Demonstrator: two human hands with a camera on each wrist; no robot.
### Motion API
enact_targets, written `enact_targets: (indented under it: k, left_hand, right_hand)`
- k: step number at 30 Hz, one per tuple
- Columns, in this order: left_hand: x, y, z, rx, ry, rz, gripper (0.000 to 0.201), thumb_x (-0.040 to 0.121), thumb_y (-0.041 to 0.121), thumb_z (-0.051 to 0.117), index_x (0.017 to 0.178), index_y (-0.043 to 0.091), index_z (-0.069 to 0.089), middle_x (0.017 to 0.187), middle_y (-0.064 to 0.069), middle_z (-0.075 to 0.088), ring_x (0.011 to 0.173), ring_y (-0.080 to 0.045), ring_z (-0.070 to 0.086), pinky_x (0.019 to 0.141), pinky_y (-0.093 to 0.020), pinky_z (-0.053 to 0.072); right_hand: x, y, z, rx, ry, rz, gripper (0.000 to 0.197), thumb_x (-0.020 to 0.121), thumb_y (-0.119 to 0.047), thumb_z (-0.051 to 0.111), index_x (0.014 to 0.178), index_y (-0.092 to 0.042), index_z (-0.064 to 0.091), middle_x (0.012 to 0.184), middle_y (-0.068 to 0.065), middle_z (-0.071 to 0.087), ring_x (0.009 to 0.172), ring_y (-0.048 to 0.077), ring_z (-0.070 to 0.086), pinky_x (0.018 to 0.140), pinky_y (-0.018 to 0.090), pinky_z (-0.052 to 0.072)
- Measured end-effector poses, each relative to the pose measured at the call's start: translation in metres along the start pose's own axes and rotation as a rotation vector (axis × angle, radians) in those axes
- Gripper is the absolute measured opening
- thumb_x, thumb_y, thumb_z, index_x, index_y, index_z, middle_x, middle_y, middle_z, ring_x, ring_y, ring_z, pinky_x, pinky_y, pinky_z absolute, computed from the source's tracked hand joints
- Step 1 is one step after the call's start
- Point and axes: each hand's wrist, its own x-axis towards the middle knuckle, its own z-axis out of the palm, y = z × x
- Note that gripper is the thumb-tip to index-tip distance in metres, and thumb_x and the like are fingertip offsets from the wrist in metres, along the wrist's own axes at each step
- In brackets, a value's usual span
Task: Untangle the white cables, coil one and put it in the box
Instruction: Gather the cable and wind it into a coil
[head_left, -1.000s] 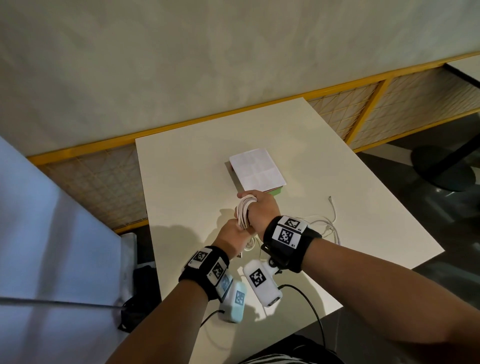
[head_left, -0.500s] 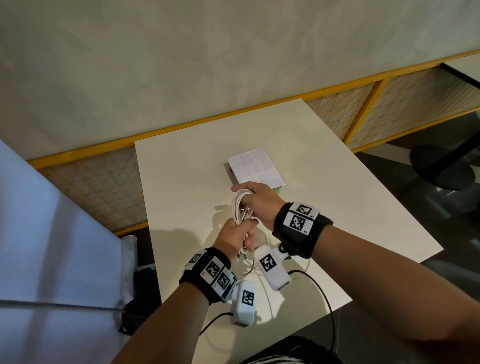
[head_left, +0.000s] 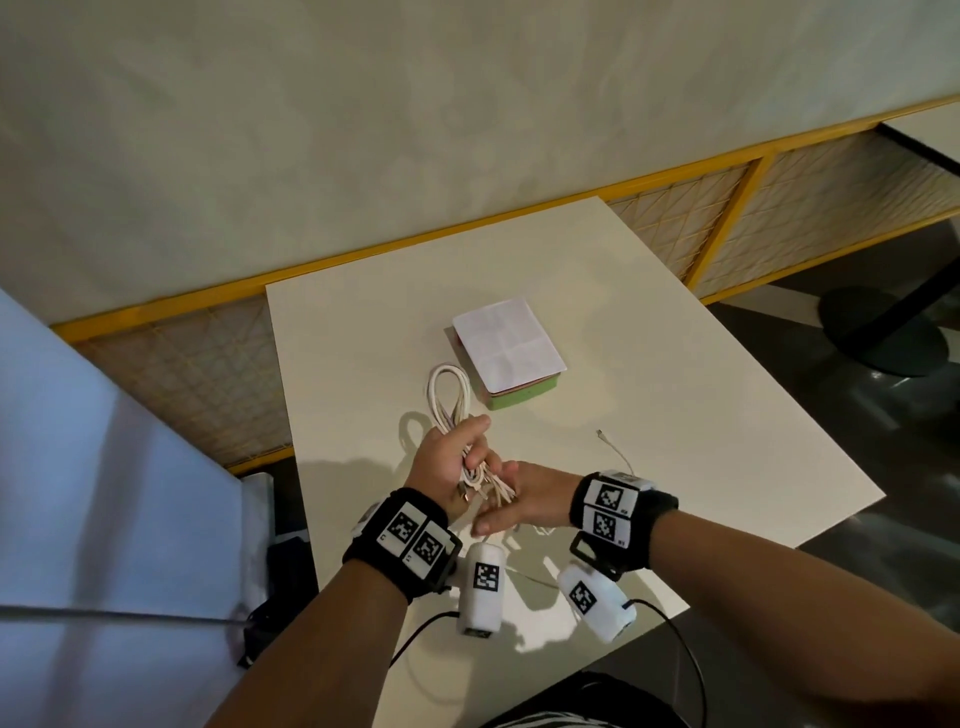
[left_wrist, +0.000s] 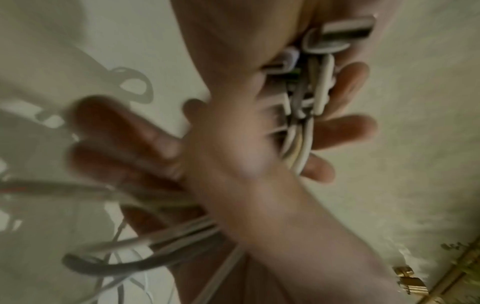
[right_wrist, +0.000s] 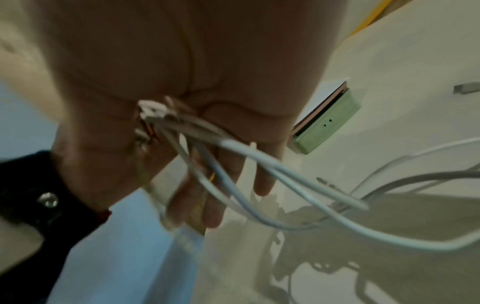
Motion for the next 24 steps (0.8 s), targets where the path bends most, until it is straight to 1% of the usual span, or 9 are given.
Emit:
enact_targets:
  k: [3, 5, 7, 9, 12, 14, 16, 19, 24]
  left_hand:
    - [0.002, 0.003, -0.001, -0.016, 0.043, 0.035, 0.043, 0.092, 0.012, 0.052, 0.050, 0.011, 0.039, 0.034, 0.001, 0.036, 0.031, -0.014, 0.043, 0.059, -0.031, 0.047]
    - [0.005, 0.007, -0.004, -0.048, 0.099, 0.060, 0.039, 0.092, 0.011, 0.051, 0.056, 0.013, 0.036, 0.036, 0.003, 0.031, 0.030, -0.012, 0.032, 0.046, -0.027, 0.046]
    - [0.008, 0.011, -0.010, -0.058, 0.144, 0.084, 0.041, 0.092, 0.012, 0.052, 0.055, 0.015, 0.034, 0.037, 0.003, 0.029, 0.031, -0.012, 0.028, 0.043, -0.026, 0.042]
    - [0.009, 0.014, -0.017, -0.032, 0.170, 0.095, 0.042, 0.092, 0.016, 0.054, 0.054, 0.016, 0.034, 0.038, 0.003, 0.028, 0.032, -0.012, 0.028, 0.044, -0.027, 0.039]
    - [0.007, 0.012, -0.029, 0.067, 0.187, 0.085, 0.045, 0.092, 0.026, 0.057, 0.053, 0.015, 0.037, 0.038, 0.001, 0.030, 0.032, -0.014, 0.032, 0.045, -0.027, 0.039]
    - [0.007, 0.007, -0.038, 0.110, 0.200, 0.078, 0.049, 0.091, 0.030, 0.059, 0.050, 0.015, 0.038, 0.038, 0.001, 0.031, 0.032, -0.014, 0.033, 0.044, -0.026, 0.040]
    - [0.007, 0.002, -0.046, 0.124, 0.188, 0.066, 0.050, 0.091, 0.031, 0.059, 0.049, 0.015, 0.037, 0.037, 0.001, 0.032, 0.032, -0.013, 0.033, 0.042, -0.025, 0.040]
    - [0.009, -0.002, -0.054, 0.171, 0.174, 0.069, 0.046, 0.093, 0.029, 0.055, 0.054, 0.014, 0.036, 0.035, 0.002, 0.030, 0.030, -0.012, 0.031, 0.040, -0.024, 0.041]
    - [0.011, -0.004, -0.066, 0.270, 0.197, 0.092, 0.049, 0.088, 0.030, 0.062, 0.045, 0.016, 0.040, 0.034, 0.001, 0.031, 0.029, -0.013, 0.032, 0.046, -0.027, 0.043]
  right_hand:
    - [0.003, -0.001, 0.003, 0.022, -0.022, 0.042, 0.019, 0.074, -0.015, 0.058, 0.091, -0.022, 0.064, 0.081, 0.015, 0.071, 0.069, 0.007, 0.061, 0.067, 0.014, 0.045]
    - [0.003, 0.003, -0.001, -0.026, 0.016, 0.095, 0.009, 0.075, -0.026, 0.056, 0.077, -0.028, 0.064, 0.056, 0.000, 0.066, 0.058, 0.010, 0.056, 0.069, 0.025, 0.045]
    - [0.001, 0.007, -0.008, -0.157, 0.079, 0.139, 0.017, 0.083, -0.035, 0.059, 0.071, -0.024, 0.063, 0.041, -0.008, 0.058, 0.053, 0.015, 0.052, 0.069, 0.030, 0.044]
    - [-0.002, 0.006, -0.013, -0.351, 0.124, 0.198, 0.028, 0.090, -0.036, 0.054, 0.072, -0.017, 0.064, 0.049, -0.007, 0.061, 0.057, 0.019, 0.051, 0.065, 0.028, 0.040]
    - [-0.007, 0.004, -0.019, -0.594, 0.209, 0.223, 0.033, 0.093, -0.038, 0.049, 0.085, -0.010, 0.065, 0.091, 0.014, 0.068, 0.078, 0.024, 0.056, 0.070, 0.027, 0.036]
    - [-0.010, -0.004, -0.024, -0.579, 0.274, 0.192, 0.024, 0.088, -0.035, 0.056, 0.071, -0.019, 0.062, 0.083, 0.009, 0.065, 0.081, 0.024, 0.058, 0.069, 0.026, 0.037]
    - [-0.012, -0.015, -0.028, -0.486, 0.315, 0.133, 0.030, 0.081, -0.028, 0.065, 0.054, -0.026, 0.051, 0.062, -0.002, 0.054, 0.066, 0.015, 0.052, 0.062, 0.026, 0.037]
    - [-0.015, -0.032, -0.032, -0.459, 0.267, 0.063, 0.032, 0.075, -0.023, 0.070, 0.054, -0.021, 0.047, 0.051, -0.006, 0.044, 0.046, 0.003, 0.041, 0.049, 0.018, 0.031]
    - [-0.014, -0.035, -0.040, -0.575, 0.207, 0.062, 0.032, 0.077, -0.026, 0.072, 0.057, -0.029, 0.047, 0.057, -0.009, 0.047, 0.053, 0.005, 0.042, 0.052, 0.020, 0.032]
